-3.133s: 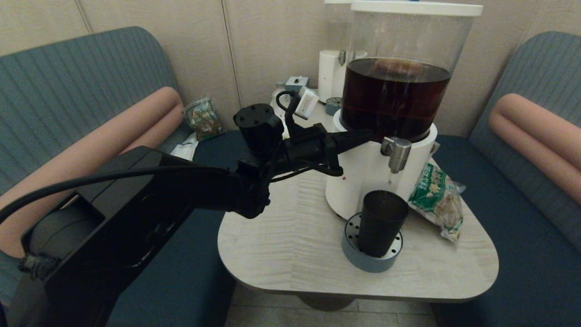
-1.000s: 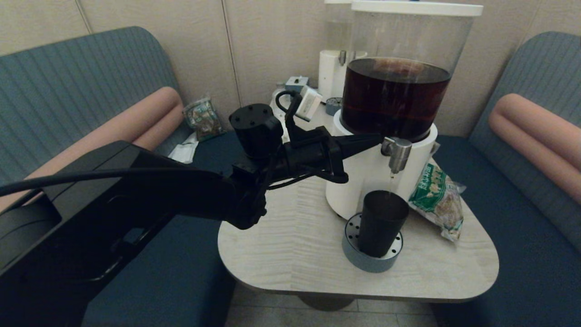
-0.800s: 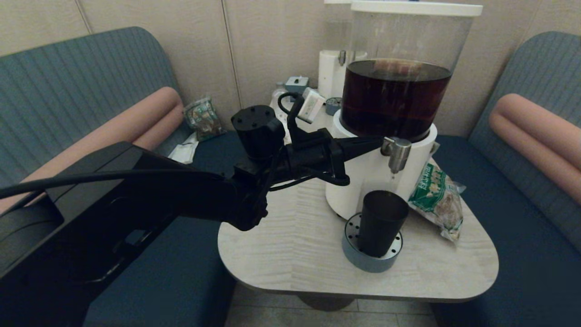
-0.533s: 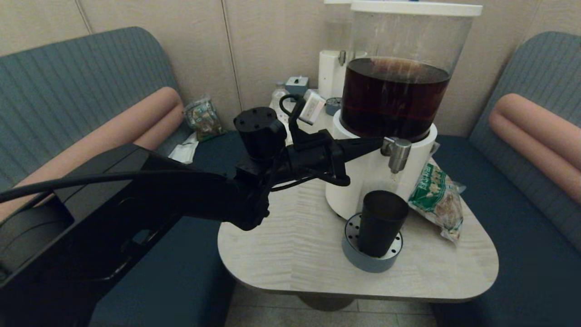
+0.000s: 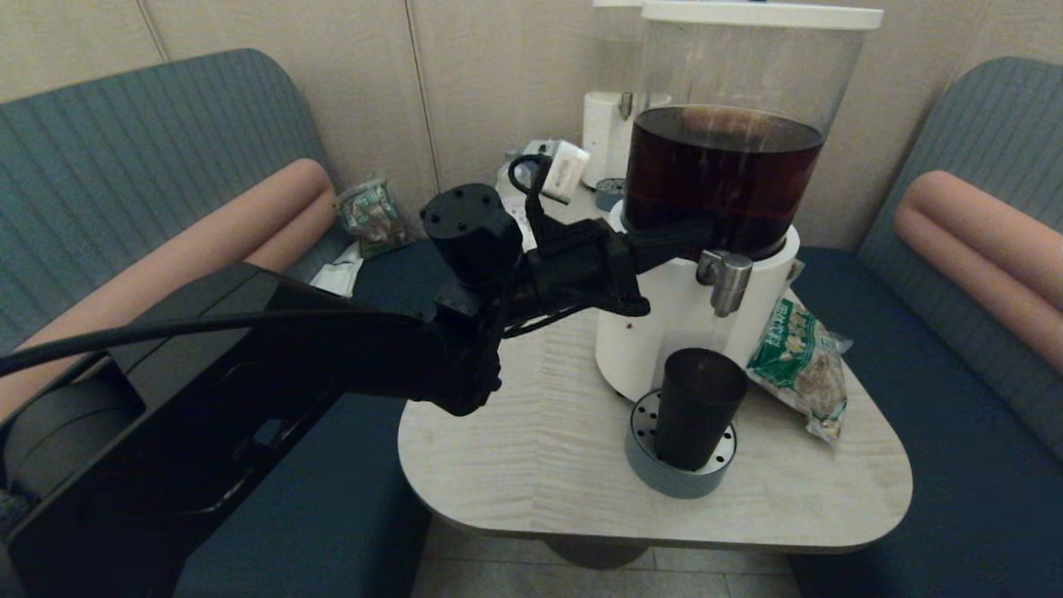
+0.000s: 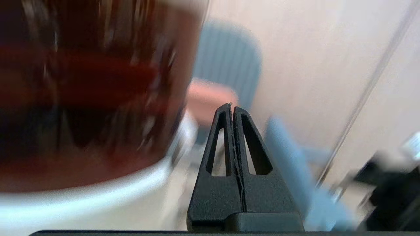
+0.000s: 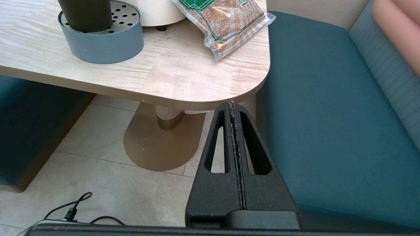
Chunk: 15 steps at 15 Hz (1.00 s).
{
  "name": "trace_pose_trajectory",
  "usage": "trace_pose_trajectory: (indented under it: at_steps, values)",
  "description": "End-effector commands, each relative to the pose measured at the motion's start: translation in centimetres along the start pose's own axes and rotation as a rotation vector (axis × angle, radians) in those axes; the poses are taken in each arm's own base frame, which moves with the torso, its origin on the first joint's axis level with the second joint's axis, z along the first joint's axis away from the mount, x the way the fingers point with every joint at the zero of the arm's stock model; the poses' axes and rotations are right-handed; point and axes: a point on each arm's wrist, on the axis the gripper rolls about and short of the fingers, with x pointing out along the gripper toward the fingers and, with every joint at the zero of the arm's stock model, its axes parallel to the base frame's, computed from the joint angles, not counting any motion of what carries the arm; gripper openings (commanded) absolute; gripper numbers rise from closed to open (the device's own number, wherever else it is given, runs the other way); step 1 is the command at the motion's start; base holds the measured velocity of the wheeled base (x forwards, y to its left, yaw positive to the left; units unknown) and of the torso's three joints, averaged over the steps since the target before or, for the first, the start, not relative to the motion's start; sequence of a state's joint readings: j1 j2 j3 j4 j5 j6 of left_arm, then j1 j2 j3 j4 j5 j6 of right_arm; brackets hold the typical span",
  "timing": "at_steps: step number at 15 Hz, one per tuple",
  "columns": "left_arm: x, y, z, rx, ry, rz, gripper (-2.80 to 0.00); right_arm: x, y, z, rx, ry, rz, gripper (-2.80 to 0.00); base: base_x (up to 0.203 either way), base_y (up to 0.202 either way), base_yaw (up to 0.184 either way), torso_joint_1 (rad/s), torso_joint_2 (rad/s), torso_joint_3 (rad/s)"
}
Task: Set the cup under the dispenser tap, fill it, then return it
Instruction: Turn off the faucet
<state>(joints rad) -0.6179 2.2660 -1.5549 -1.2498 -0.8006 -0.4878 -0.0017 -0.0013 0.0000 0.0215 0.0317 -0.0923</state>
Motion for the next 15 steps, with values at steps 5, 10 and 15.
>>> trace_pose_trajectory:
  at_steps: [5,10,15]
  values:
    - [2.0,-5.4,6.1,-0.626,-0.538,-0.029,-2.8,0.0,0.0,0.0,-0.001,0.003,0.001,-2.8,0.0,0.0,0.0,0.0,0.0,0.0]
    - [2.7,-5.5,4.7,-1.103,-0.616,-0.108,-2.8,0.0,0.0,0.0,-0.001,0.003,0.001,-2.8,0.0,0.0,0.0,0.0,0.0,0.0]
    - [2.9,-3.2,-0.9,-1.337,-0.407,-0.118,-2.8,0.0,0.0,0.0,-0.001,0.001,0.001,-2.8,0.0,0.0,0.0,0.0,0.0,0.0]
